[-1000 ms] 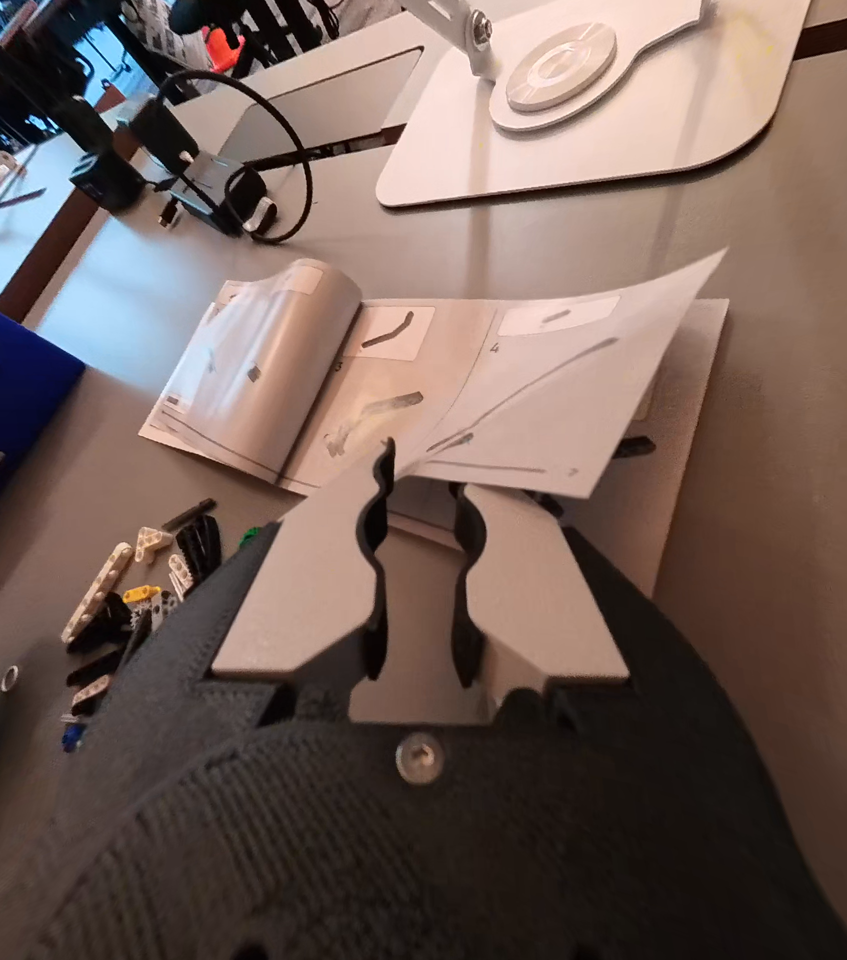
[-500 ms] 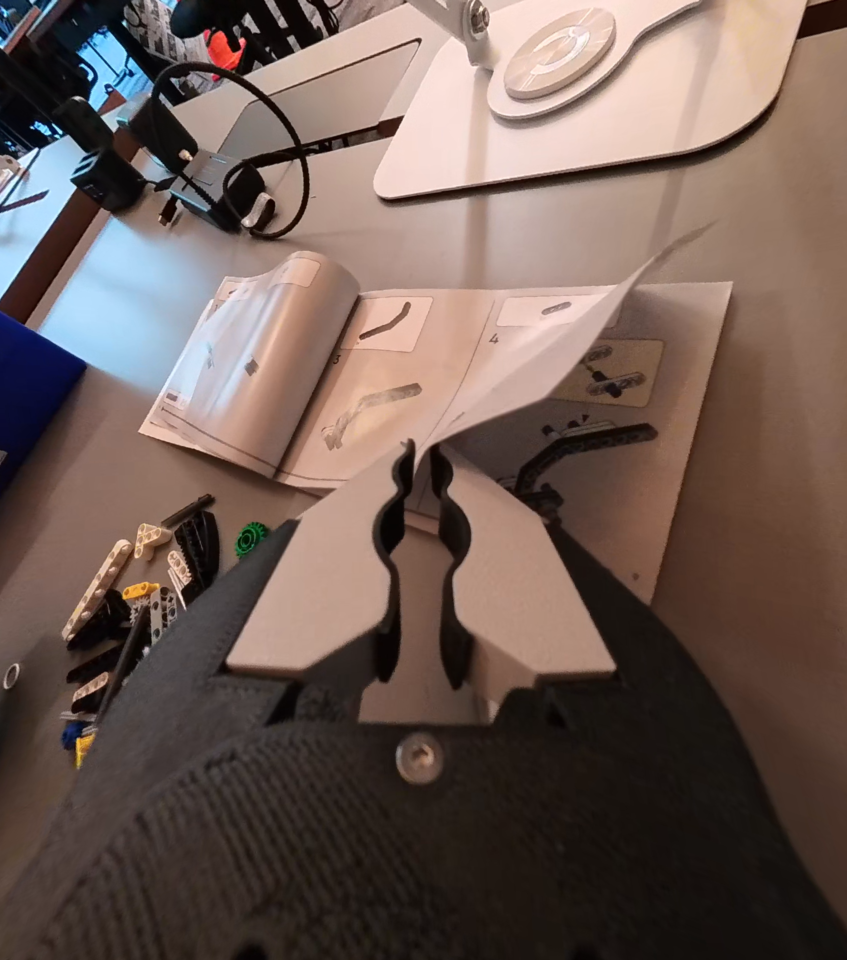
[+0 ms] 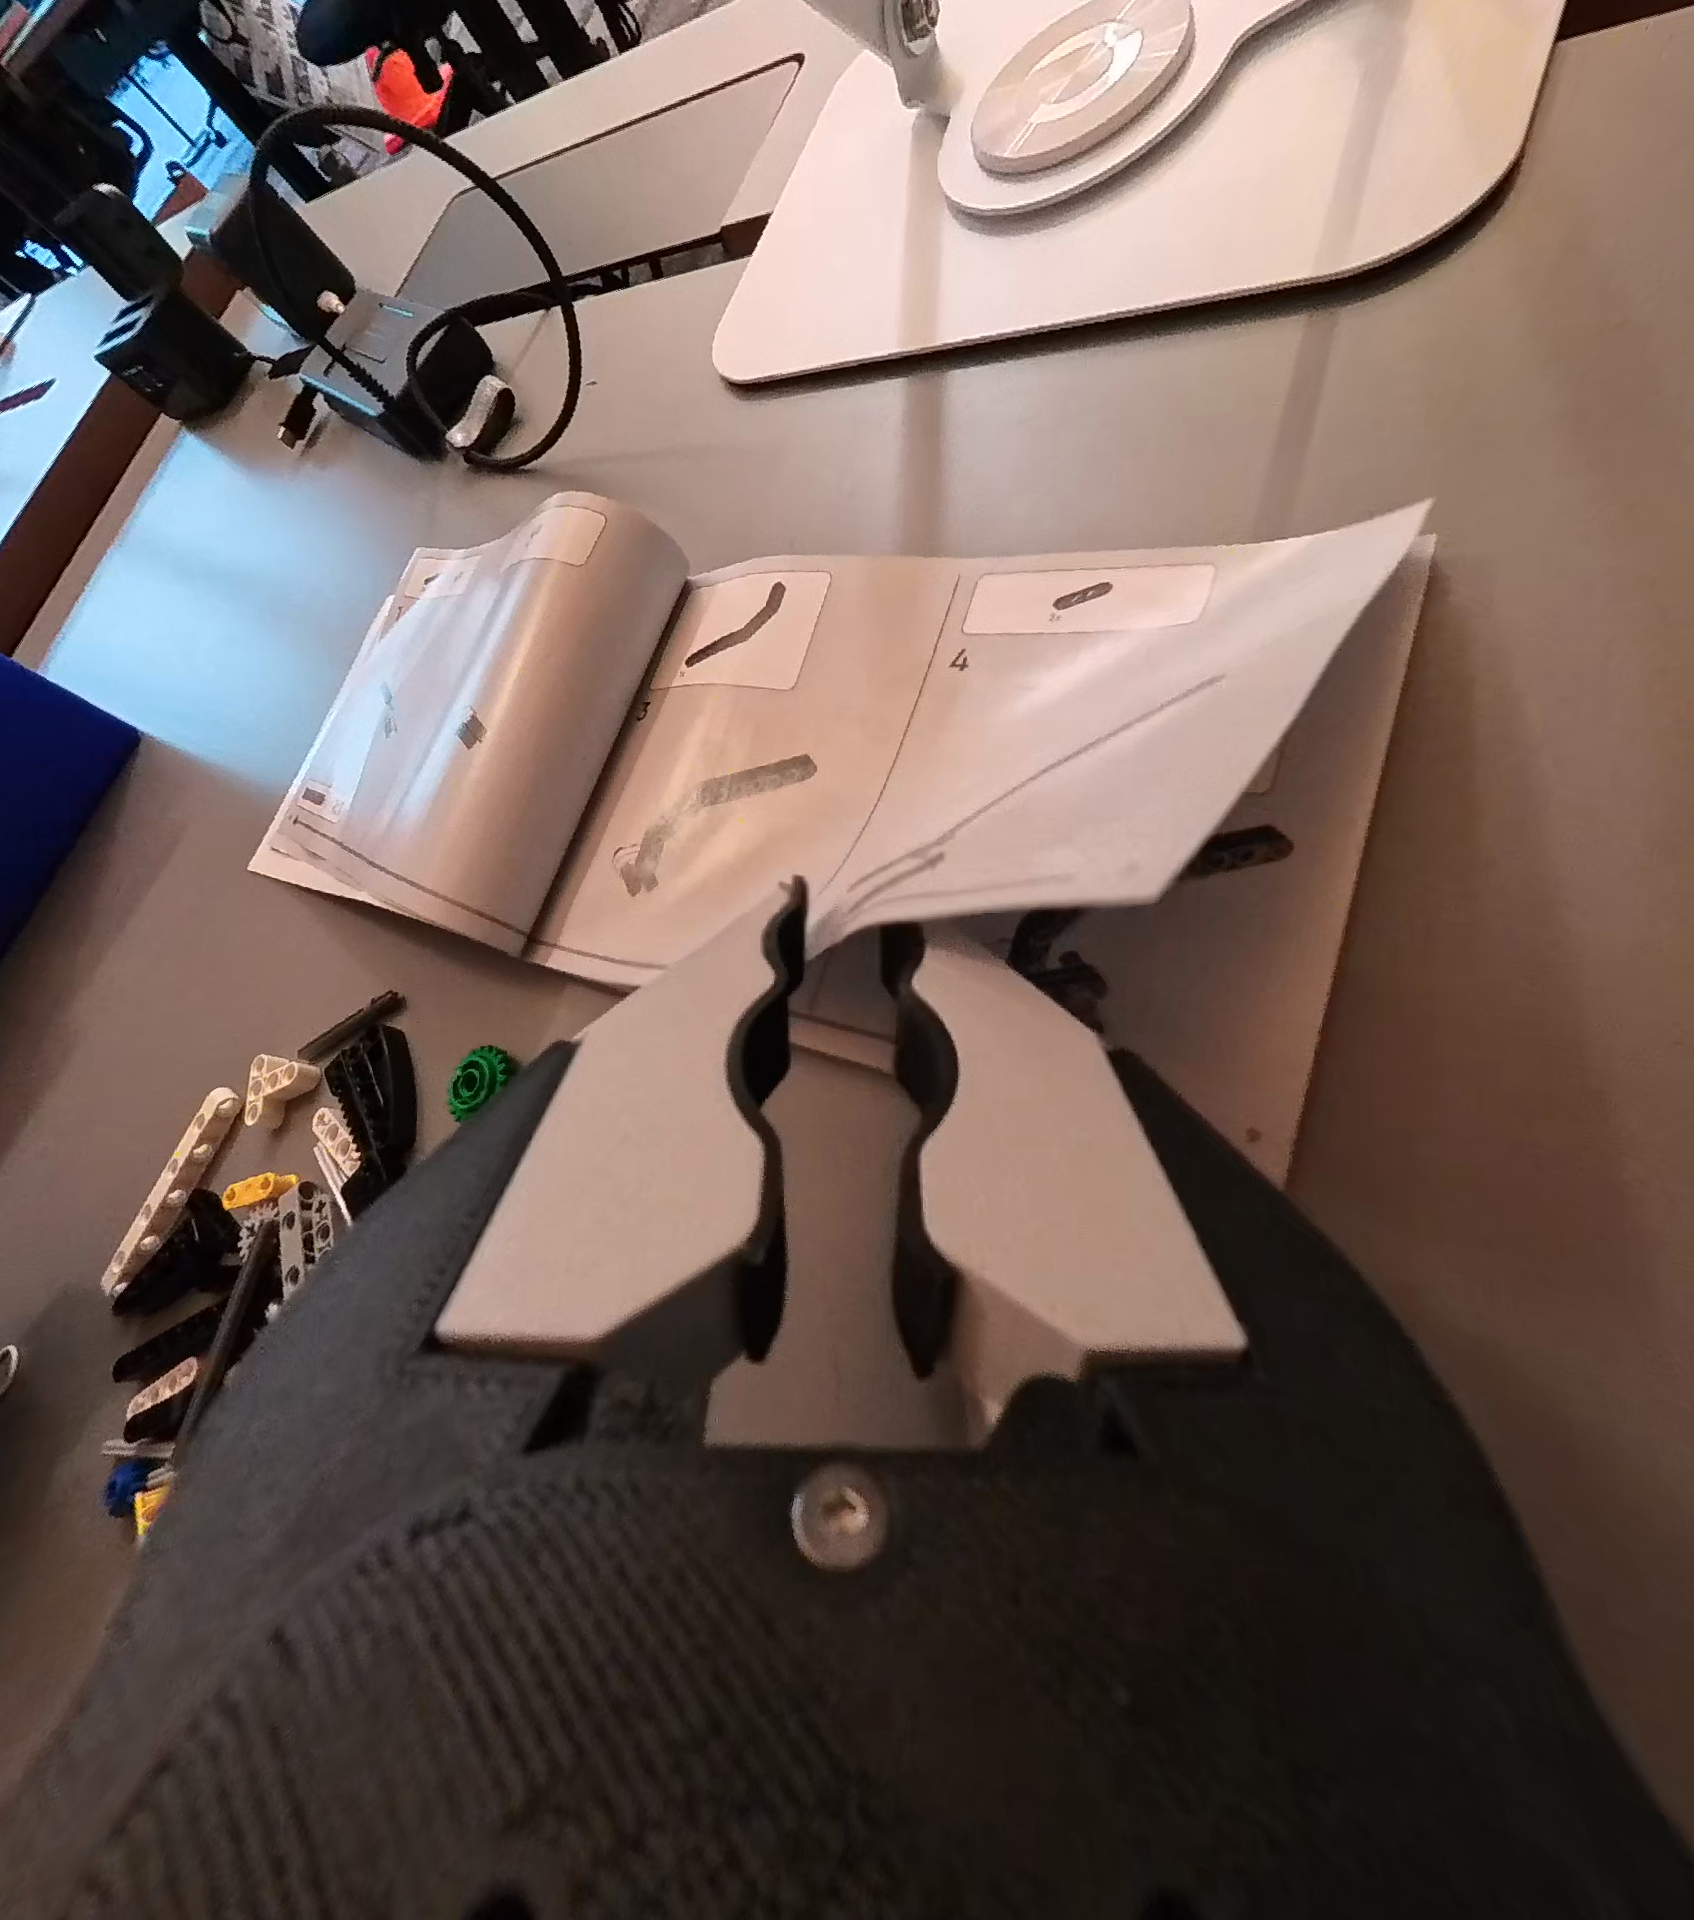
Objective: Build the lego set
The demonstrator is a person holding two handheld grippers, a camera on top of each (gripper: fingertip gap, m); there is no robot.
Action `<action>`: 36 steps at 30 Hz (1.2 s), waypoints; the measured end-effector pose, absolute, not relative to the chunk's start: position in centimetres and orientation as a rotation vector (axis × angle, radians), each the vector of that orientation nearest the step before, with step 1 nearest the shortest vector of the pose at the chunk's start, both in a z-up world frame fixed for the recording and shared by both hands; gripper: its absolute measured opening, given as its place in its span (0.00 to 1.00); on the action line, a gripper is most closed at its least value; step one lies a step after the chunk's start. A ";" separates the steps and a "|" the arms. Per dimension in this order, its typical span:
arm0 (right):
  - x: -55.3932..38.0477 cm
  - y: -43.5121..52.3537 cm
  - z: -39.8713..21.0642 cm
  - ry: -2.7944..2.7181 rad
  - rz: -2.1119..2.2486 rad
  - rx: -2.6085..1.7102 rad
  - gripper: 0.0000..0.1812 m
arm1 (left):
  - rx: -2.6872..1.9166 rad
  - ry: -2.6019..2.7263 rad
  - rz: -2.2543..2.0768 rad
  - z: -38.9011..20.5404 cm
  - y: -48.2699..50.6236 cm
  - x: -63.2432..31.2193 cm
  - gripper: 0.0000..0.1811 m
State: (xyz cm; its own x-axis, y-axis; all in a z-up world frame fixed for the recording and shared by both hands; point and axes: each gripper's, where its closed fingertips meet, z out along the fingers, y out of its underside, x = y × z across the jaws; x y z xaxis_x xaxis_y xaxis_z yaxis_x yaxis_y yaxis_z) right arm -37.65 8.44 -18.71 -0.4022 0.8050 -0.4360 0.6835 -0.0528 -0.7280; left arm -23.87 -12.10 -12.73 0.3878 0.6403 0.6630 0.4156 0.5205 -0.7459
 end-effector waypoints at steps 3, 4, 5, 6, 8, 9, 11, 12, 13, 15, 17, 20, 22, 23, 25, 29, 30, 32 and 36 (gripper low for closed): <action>-37.8 9.0 -18.6 -2.037 1.442 -1.658 0.22 | -1.082 -1.228 0.182 -12.7 -12.1 -23.9 0.00; -37.9 9.2 -18.4 -2.020 1.445 -1.661 0.23 | -1.082 -1.228 0.183 -12.7 -12.1 -23.9 0.00; -37.9 9.5 -18.2 -2.002 1.459 -1.666 0.24 | -1.081 -1.228 0.184 -12.7 -12.1 -23.9 0.00; -37.9 9.6 -17.9 -1.979 1.487 -1.673 0.25 | -1.080 -1.228 0.184 -12.7 -12.1 -23.9 0.00; -38.1 9.8 -16.8 -1.911 1.607 -1.699 0.26 | -1.079 -1.226 0.178 -12.7 -12.1 -23.9 0.00; -38.2 9.9 -16.3 -1.867 1.679 -1.722 0.26 | -1.078 -1.224 0.175 -12.7 -12.1 -23.8 0.00; -38.3 10.4 -15.7 -1.801 1.774 -1.771 0.23 | -1.076 -1.218 0.171 -12.6 -12.0 -23.8 0.00; -38.3 10.6 -15.5 -1.786 1.793 -1.778 0.21 | -1.073 -1.209 0.169 -12.4 -12.0 -23.8 0.00; -38.4 10.8 -15.5 -1.777 1.792 -1.778 0.19 | -1.069 -1.199 0.169 -12.3 -11.9 -23.7 0.00; -38.4 11.3 -15.5 -1.760 1.777 -1.762 0.11 | -1.056 -1.181 0.177 -11.8 -12.0 -23.6 0.00; -38.4 11.6 -15.3 -1.744 1.777 -1.747 0.03 | -1.047 -1.162 0.188 -11.4 -12.0 -23.5 0.00; -38.4 11.8 -15.1 -1.735 1.796 -1.745 0.00 | -1.036 -1.146 0.192 -11.0 -12.0 -23.5 0.00; -38.3 11.8 -15.0 -1.736 1.804 -1.745 0.00 | -1.035 -1.147 0.188 -11.1 -12.0 -23.5 0.00; -38.3 11.8 -15.0 -1.736 1.807 -1.743 0.00 | -1.035 -1.146 0.185 -11.1 -12.0 -23.5 0.00; -38.2 11.7 -15.0 -1.743 1.808 -1.741 0.00 | -1.033 -1.147 0.186 -11.0 -12.0 -23.5 0.00; -38.1 11.5 -14.9 -1.747 1.814 -1.730 0.00 | -1.035 -1.151 0.186 -11.1 -12.0 -23.5 0.00; -38.1 11.5 -14.8 -1.749 1.817 -1.724 0.00 | -1.035 -1.155 0.183 -11.2 -12.0 -23.5 0.00; -38.0 11.3 -14.6 -1.759 1.819 -1.715 0.00 | -1.039 -1.169 0.177 -11.5 -12.0 -23.6 0.00; -37.8 11.0 -14.0 -1.772 1.826 -1.685 0.00 | -1.038 -1.171 0.177 -11.5 -12.1 -23.6 0.00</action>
